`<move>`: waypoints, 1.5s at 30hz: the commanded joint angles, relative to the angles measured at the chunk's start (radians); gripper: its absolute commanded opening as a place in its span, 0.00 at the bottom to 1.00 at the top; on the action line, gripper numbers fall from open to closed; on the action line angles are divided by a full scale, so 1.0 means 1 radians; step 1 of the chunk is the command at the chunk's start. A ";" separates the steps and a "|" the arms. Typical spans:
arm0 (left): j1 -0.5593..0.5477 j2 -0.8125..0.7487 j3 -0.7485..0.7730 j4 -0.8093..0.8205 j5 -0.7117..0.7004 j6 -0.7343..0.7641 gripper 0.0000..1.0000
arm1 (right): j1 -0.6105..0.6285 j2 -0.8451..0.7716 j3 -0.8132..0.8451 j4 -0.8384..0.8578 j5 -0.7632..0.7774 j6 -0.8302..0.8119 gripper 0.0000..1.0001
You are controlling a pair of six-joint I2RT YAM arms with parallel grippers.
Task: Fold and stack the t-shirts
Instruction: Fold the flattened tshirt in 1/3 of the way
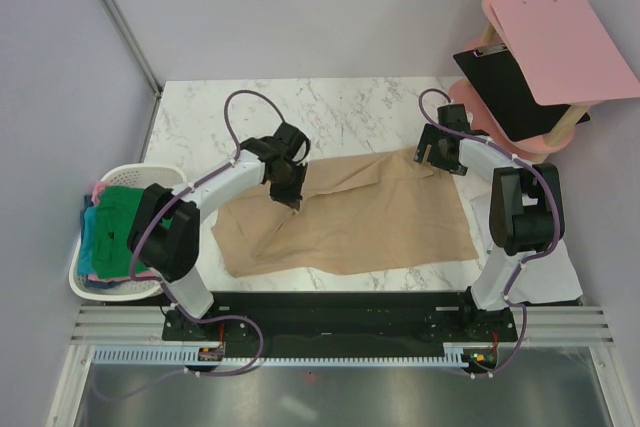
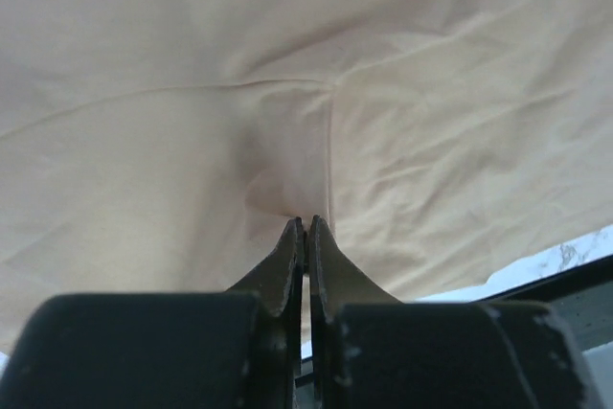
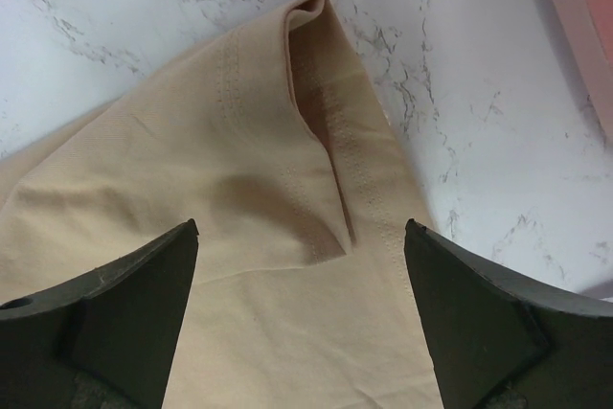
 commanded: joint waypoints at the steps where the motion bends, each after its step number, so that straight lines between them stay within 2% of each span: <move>1: -0.060 -0.017 -0.044 -0.120 0.019 -0.062 0.10 | 0.003 0.004 0.026 -0.027 0.028 0.022 0.94; 2: -0.066 -0.017 -0.053 -0.129 -0.002 -0.068 0.35 | 0.003 0.010 0.028 -0.028 0.031 0.025 0.92; 3: -0.073 -0.022 -0.071 -0.137 -0.018 -0.079 0.41 | 0.004 0.013 0.028 -0.027 0.031 0.030 0.92; 4: -0.077 -0.046 -0.082 -0.137 -0.030 -0.085 0.59 | 0.003 0.022 0.028 -0.027 0.031 0.033 0.91; 6: -0.077 -0.074 -0.103 -0.135 -0.071 -0.095 0.65 | 0.003 0.027 0.022 -0.019 0.048 0.042 0.90; 9: -0.075 -0.125 -0.101 -0.132 -0.127 -0.102 0.68 | 0.003 0.027 0.002 0.012 0.062 0.053 0.86; 13: -0.075 -0.140 -0.090 -0.132 -0.163 -0.099 0.69 | 0.003 0.052 -0.001 0.030 0.060 0.065 0.65; 16: -0.075 -0.134 -0.094 -0.129 -0.174 -0.097 0.69 | 0.003 0.072 -0.009 0.050 0.054 0.071 0.55; 21: -0.075 -0.117 -0.117 -0.126 -0.200 -0.102 0.69 | 0.004 0.127 -0.008 0.062 0.040 0.070 0.53; 24: -0.075 -0.118 -0.133 -0.125 -0.213 -0.106 0.69 | 0.004 0.128 -0.020 0.070 0.037 0.070 0.25; 25: -0.075 -0.118 -0.133 -0.126 -0.217 -0.108 0.68 | 0.003 0.125 -0.021 0.071 0.037 0.071 0.06; 27: -0.075 -0.118 -0.137 -0.125 -0.225 -0.109 0.68 | 0.003 0.106 -0.026 0.070 0.039 0.070 0.00; 30: -0.072 -0.097 -0.140 -0.126 -0.236 -0.112 0.68 | 0.004 0.079 -0.018 0.052 0.043 0.061 0.00; 33: -0.066 -0.063 -0.140 -0.126 -0.240 -0.123 0.68 | 0.004 0.066 0.000 0.021 0.045 0.051 0.08; 34: -0.063 -0.045 -0.139 -0.125 -0.242 -0.126 0.68 | 0.004 0.064 0.005 0.015 0.048 0.045 0.14; 36: -0.055 -0.027 -0.133 -0.125 -0.246 -0.132 0.68 | 0.004 0.064 0.012 0.003 0.043 0.041 0.18; 37: -0.052 -0.020 -0.131 -0.125 -0.248 -0.135 0.68 | 0.004 0.064 0.014 -0.007 0.040 0.038 0.28; 38: -0.046 -0.007 -0.128 -0.126 -0.251 -0.138 0.67 | 0.003 0.064 0.015 -0.010 0.039 0.036 0.34; 40: -0.037 -0.002 -0.128 -0.123 -0.254 -0.140 0.67 | 0.003 0.061 0.014 -0.016 0.039 0.033 0.39; 45: 0.038 -0.026 -0.140 -0.112 -0.257 -0.146 0.66 | 0.003 0.050 0.012 -0.030 0.046 0.030 0.40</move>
